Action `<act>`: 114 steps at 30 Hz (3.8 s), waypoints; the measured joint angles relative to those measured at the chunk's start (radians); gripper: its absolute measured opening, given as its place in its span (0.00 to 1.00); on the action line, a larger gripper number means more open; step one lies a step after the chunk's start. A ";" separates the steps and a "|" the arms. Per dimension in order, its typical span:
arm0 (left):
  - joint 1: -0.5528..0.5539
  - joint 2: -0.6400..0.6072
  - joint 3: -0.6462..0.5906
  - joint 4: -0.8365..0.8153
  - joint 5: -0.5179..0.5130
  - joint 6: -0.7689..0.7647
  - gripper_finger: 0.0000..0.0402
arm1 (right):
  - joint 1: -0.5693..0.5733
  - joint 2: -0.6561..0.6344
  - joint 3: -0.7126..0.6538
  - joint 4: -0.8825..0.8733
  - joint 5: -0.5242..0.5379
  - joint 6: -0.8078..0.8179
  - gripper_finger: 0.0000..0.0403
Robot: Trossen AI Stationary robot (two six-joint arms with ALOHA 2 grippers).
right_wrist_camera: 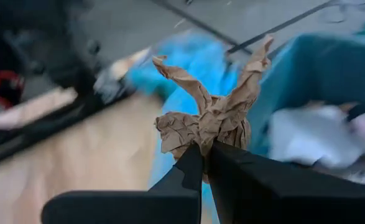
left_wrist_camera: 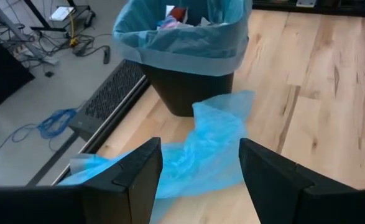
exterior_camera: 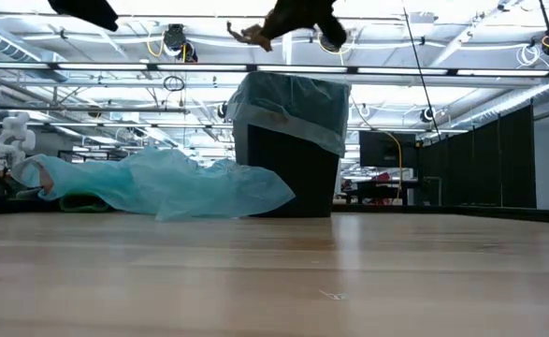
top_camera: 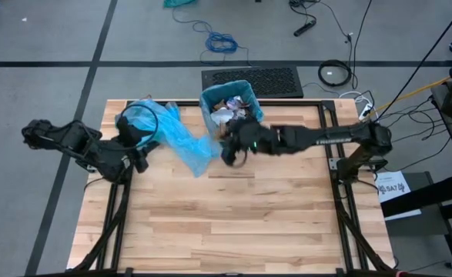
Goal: Place trash/remove bag and relplace
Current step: Put the brown paper into the trash bin, then remove the blue trash bag from the trash bin
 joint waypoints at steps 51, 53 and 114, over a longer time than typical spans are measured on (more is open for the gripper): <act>0.008 0.049 0.000 0.022 0.093 -0.041 0.53 | -0.217 -0.112 0.000 -0.064 -0.360 0.037 0.37; 0.008 0.065 0.000 0.025 0.093 -0.046 0.53 | -0.188 -0.132 0.000 -0.123 -0.359 0.032 0.36; 0.205 -0.046 -0.074 0.081 0.317 0.200 0.53 | 0.139 0.092 0.000 -0.202 -0.043 -0.189 0.32</act>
